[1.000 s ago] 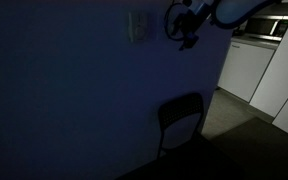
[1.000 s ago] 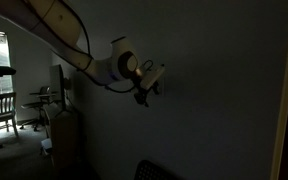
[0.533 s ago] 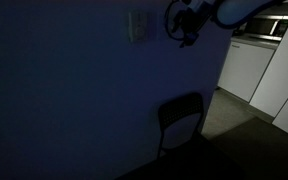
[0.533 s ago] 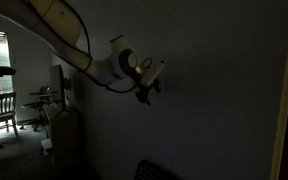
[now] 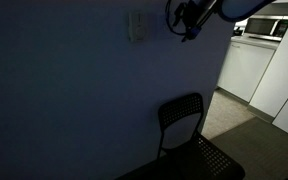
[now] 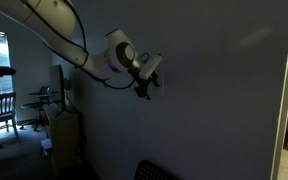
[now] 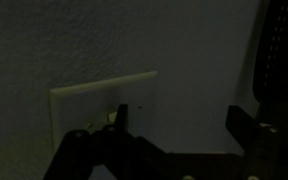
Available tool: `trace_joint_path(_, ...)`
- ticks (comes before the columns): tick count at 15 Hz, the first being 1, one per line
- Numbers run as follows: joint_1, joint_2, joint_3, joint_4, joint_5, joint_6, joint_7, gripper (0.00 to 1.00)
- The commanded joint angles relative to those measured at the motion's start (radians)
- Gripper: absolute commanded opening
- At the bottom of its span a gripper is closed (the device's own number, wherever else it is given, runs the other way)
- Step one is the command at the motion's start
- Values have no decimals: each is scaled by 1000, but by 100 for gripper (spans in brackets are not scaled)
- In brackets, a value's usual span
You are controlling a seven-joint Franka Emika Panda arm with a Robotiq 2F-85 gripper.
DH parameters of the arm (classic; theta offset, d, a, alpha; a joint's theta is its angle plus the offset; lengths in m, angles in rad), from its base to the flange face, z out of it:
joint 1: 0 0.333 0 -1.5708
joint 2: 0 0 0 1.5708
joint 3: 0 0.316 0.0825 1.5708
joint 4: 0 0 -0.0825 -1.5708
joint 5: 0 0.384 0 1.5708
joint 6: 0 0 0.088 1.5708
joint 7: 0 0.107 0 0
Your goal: Turn on the light switch on the right
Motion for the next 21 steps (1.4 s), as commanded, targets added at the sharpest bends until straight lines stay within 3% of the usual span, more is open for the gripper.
trace_joint_path(1, 6, -22, -10, 43, -44, -1, 7, 100)
trace_joint_path(4, 4, -17, -7, 36, -34, -6, 8, 100)
trace_joint_path(16, 81, -170, 47, -85, -40, -357, 120, 100)
trace_joint_path(20, 83, -202, 63, -120, -24, -409, 126, 100)
trace_joint_path(21, 83, -164, 65, -75, -33, -388, 116, 100)
